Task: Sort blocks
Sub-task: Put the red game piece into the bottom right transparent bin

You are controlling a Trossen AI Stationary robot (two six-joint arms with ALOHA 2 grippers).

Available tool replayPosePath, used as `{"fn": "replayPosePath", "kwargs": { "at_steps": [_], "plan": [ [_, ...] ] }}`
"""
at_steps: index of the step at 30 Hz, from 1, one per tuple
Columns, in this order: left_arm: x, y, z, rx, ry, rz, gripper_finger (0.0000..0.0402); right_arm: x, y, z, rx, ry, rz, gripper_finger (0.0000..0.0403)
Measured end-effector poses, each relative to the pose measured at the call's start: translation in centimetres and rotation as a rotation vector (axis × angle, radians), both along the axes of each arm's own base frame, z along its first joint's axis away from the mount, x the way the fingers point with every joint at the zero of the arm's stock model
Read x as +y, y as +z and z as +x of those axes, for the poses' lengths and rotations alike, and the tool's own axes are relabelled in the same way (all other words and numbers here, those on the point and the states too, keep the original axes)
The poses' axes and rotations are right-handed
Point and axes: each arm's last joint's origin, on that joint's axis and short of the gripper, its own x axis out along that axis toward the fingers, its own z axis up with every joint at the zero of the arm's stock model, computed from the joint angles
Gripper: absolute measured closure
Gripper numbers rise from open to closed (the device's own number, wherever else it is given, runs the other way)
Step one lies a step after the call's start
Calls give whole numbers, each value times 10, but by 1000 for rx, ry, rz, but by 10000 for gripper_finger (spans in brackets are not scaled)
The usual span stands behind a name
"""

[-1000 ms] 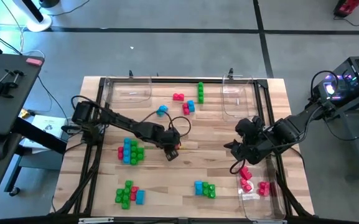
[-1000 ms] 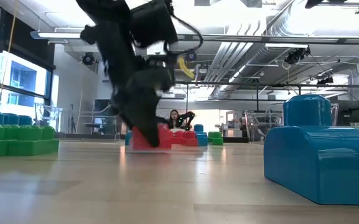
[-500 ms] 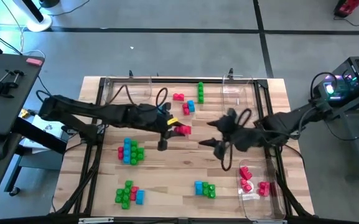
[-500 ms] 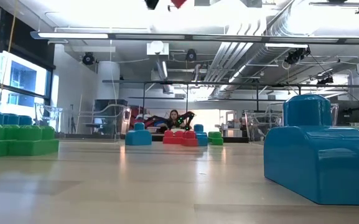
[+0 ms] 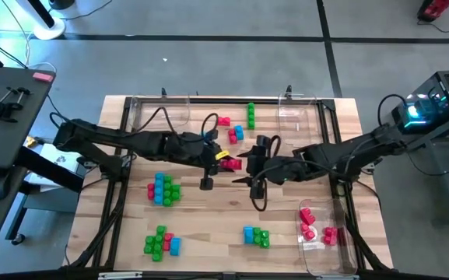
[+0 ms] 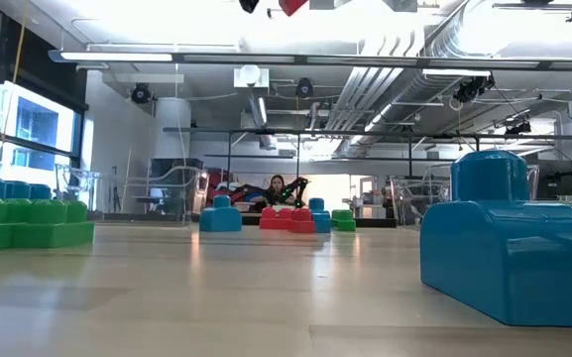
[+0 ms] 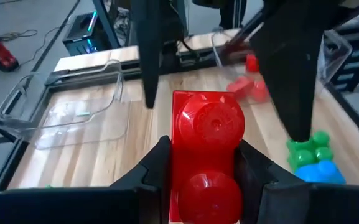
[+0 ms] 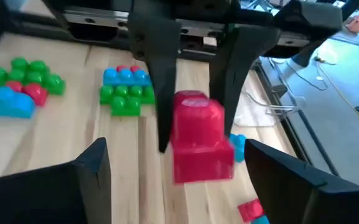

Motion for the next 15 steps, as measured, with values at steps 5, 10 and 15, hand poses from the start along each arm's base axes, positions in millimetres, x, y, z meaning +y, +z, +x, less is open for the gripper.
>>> {"fn": "replayPosePath", "kwargs": {
  "at_steps": [5, 10, 15],
  "plan": [
    [-6, 1, -1, -1, -45, 38, 315, -7, -2, 3, 10, -17, -7, 220],
    [-6, 0, -1, 3, -56, 56, 315, -9, -2, 4, 16, -1, 5, 289],
    [-6, 0, -1, 1, -59, 59, 315, -10, -2, 4, 21, 8, -7, 354]
  ]
}}
